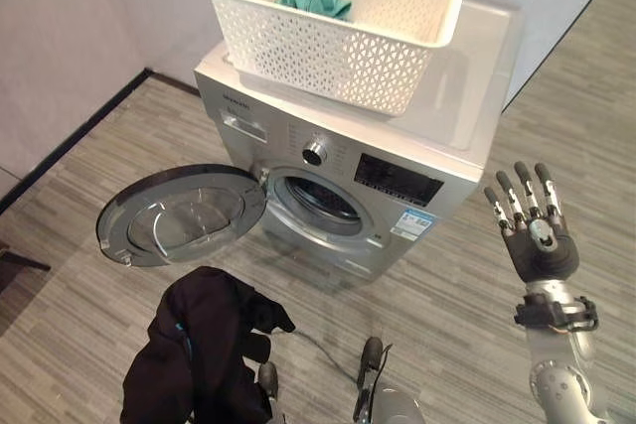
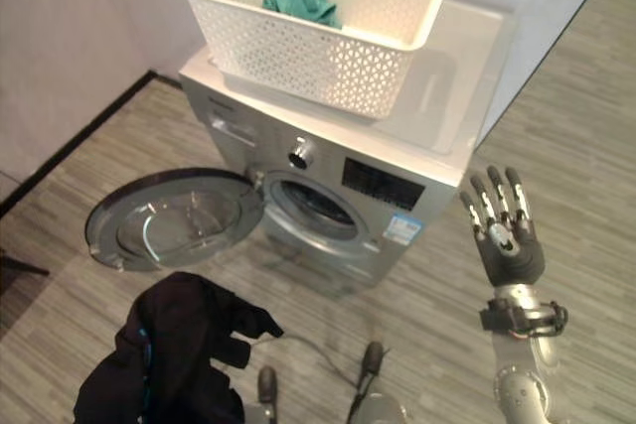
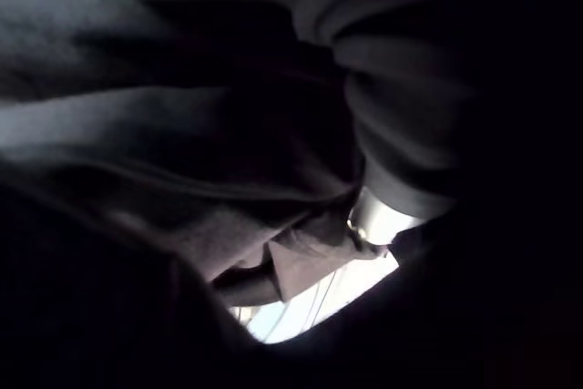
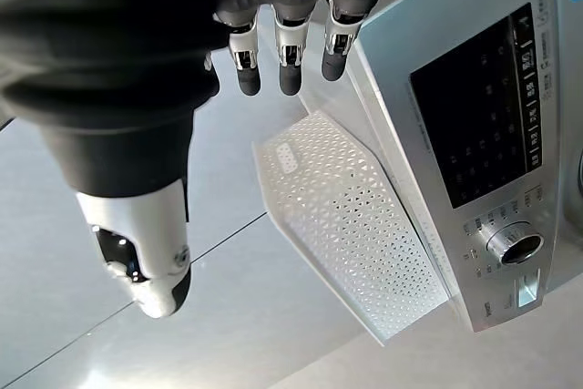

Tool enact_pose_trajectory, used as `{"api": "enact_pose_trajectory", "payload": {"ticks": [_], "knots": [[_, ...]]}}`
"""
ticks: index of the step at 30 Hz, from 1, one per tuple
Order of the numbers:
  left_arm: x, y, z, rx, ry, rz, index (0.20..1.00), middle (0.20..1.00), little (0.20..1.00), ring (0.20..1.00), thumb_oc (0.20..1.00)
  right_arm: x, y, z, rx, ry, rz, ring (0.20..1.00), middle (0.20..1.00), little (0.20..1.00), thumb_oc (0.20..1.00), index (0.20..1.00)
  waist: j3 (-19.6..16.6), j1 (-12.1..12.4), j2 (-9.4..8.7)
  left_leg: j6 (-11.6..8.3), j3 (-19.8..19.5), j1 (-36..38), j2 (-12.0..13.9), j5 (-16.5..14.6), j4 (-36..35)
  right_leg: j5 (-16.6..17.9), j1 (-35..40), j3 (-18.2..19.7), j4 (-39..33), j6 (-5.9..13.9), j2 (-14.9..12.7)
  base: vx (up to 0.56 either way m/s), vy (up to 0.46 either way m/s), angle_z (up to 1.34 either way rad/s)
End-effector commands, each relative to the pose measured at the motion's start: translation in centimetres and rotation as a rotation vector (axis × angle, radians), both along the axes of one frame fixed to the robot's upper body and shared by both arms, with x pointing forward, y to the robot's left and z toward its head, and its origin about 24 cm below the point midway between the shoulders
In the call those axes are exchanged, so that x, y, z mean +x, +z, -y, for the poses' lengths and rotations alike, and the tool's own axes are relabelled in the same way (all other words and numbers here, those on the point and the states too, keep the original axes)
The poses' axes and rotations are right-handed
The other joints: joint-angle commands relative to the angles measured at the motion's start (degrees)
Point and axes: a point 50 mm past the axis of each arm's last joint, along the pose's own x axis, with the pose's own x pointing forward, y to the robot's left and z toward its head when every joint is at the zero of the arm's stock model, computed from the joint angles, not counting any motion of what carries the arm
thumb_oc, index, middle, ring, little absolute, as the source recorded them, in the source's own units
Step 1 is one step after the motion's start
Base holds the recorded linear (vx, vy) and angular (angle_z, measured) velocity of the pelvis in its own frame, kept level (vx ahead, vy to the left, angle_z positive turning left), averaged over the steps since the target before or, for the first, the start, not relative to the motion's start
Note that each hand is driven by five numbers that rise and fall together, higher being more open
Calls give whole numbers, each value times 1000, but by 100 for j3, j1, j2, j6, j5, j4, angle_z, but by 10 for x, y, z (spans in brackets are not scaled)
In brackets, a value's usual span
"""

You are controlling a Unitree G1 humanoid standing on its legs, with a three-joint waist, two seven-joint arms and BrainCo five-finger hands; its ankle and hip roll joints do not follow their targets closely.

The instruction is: Grab the laundry basket,head to the washer,open it,put in the laundry and shut it.

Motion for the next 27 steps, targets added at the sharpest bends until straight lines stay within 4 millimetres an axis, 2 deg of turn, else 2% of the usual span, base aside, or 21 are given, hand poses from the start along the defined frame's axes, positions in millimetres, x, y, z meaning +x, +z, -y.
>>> {"api": "enact_pose_trajectory", "payload": {"ticks": [1, 7, 10, 13, 15, 16, 21, 22, 23, 25, 26, 27], "knots": [[18, 39, 1, -4, -52, 209, 200, 200, 200, 200, 200, 5, 36, 2, 35, -79, 218, 1000, 1000, 1000, 1000, 1000, 225, 86, -183, 13, 105, 93, 175, -425, 23, -999, 465, 4, 359, 461, -594, -57, -5, 1], [30, 37, 13, -2, -101, 208, 200, 200, 200, 200, 200, 12, 51, -9, 81, -64, 291, 1000, 1000, 1000, 1000, 1000, 451, 71, -190, 14, 119, -160, 177, -382, 49, -945, 213, 66, 368, 456, -603, -39, -4, 0], [47, 36, 22, 18, -99, 208, 200, 200, 200, 200, 200, 16, 61, -19, 102, -47, 331, 1000, 1000, 1000, 1000, 1000, 595, 2, -261, 9, 128, -456, 183, -329, 70, -876, -81, 148, 357, 445, -610, -44, -5, -1], [53, 33, 24, 0, -74, 193, 200, 200, 200, 200, 200, 19, 61, -23, 122, -48, 332, 1000, 1000, 1000, 1000, 1000, 641, -14, -303, 5, 132, -556, 190, -313, 80, -847, -183, 178, 349, 437, -617, -27, -1, -1], [61, 26, 27, -25, -43, 160, 200, 200, 200, 200, 200, 27, 49, -24, 171, -74, 263, 1000, 1000, 1000, 1000, 1000, 703, -53, -369, 5, 152, -698, 190, -314, 144, -802, -287, 200, 329, 425, -616, -32, 5, -3], [61, 26, 27, -25, -43, 161, 200, 200, 200, 200, 200, 27, 49, -24, 171, -74, 264, 1000, 1000, 1000, 1000, 1000, 700, -53, -370, 6, 151, -706, 190, -316, 149, -802, -294, 201, 331, 425, -617, -20, 12, -4], [71, 19, 28, -30, -13, 128, 200, 200, 200, 200, 200, 28, -13, -4, 221, -252, -19, 1000, 1000, 1000, 1000, 1000, 833, -169, -475, 18, 121, -1009, 149, -390, 376, -730, -478, 221, 339, 440, -660, -38, 11, -2], [71, 19, 28, -30, -13, 128, 200, 200, 200, 200, 200, 28, -13, -4, 221, -252, -19, 1000, 1000, 1000, 1000, 1000, 829, -171, -476, 19, 119, -1020, 148, -394, 384, -730, -486, 221, 341, 440, -662, -85, 16, 0], [77, 23, 26, -11, 1, 146, 200, 200, 200, 200, 200, 26, -48, 5, 194, -335, -184, 1000, 1000, 1000, 1000, 1000, 920, -208, -516, 24, 120, -1208, 111, -449, 592, -695, -581, 221, 375, 441, -700, -102, 29, 2], [84, 28, 24, -6, 34, 164, 200, 200, 200, 200, 200, 22, -77, 15, 250, -419, -309, 1000, 1000, 1000, 1000, 1000, 987, -237, -524, 2, 91, -1294, 127, -646, 797, -773, -631, 266, 445, 494, -683, -60, 38, 6], [85, 28, 24, -5, 33, 167, 200, 200, 200, 200, 200, 22, -76, 15, 251, -419, -306, 1000, 1000, 1000, 1000, 1000, 1010, -245, -552, 40, 131, -1370, 95, -549, 826, -688, -691, 237, 443, 444, -722, -13, 90, 0], [89, 28, 17, -1, 79, 169, 200, 200, 200, 200, 200, 2, -111, 31, 264, -541, -455, 1000, 1000, 1000, 1000, 1000, 1074, -311, -613, 44, 134, -1448, 133, -847, 1164, -766, -711, 312, 549, 513, -691, -55, 77, -7]]}}
